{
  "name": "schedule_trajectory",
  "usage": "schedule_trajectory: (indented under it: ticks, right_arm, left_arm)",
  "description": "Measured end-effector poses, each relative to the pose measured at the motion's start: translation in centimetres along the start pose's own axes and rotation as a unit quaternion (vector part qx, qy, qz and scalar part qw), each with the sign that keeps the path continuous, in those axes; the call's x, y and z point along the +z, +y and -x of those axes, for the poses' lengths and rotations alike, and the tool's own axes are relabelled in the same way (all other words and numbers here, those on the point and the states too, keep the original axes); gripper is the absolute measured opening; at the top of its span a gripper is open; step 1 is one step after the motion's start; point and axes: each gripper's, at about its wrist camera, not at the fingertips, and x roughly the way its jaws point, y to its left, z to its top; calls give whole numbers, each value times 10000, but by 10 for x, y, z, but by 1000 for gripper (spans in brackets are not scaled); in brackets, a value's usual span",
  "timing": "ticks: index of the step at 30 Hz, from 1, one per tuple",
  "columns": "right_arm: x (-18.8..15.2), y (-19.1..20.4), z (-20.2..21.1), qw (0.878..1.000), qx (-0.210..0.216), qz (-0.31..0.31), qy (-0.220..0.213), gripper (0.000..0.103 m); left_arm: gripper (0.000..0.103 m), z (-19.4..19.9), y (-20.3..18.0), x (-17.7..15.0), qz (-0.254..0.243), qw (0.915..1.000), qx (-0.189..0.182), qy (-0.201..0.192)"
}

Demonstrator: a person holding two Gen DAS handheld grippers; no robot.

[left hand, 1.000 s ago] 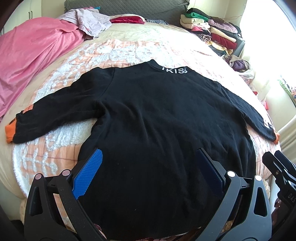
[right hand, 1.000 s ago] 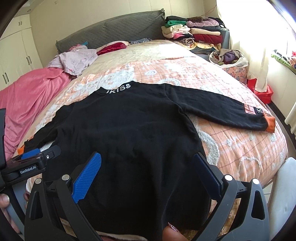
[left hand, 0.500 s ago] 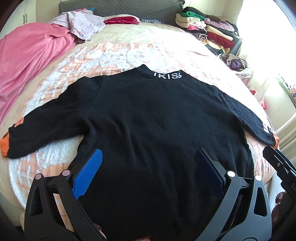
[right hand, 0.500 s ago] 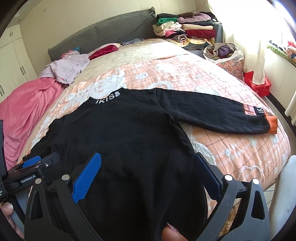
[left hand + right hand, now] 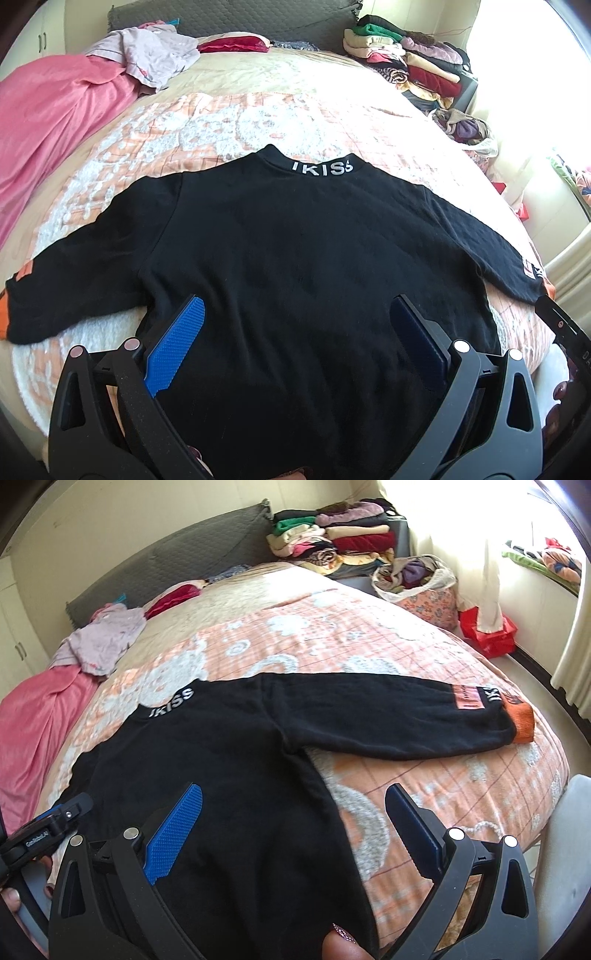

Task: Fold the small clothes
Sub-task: 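Move the right tool toward the orange cuff of the nearest sleeve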

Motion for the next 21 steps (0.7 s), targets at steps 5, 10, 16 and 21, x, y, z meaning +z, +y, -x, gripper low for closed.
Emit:
schedule_trajectory:
  ticks: [5, 10, 16, 21]
  right_arm:
    - [5, -16, -7, 9997, -121, -204, 17, 99]
    - [10, -31, -13, 9990, -240, -371, 5, 99]
    - [15, -55, -30, 9965, -313, -761, 149, 99]
    - [20, -80, -39, 9928, -474, -1090, 151, 99]
  left_arm:
    - [95, -7, -3, 9, -12, 10000, -12, 37]
    - [95, -14, -7, 15, -3, 10000, -11, 69]
    - [95, -24, -12, 22, -25, 9999, -23, 129]
    - [95, -33, -16, 29, -38, 9999, -57, 149]
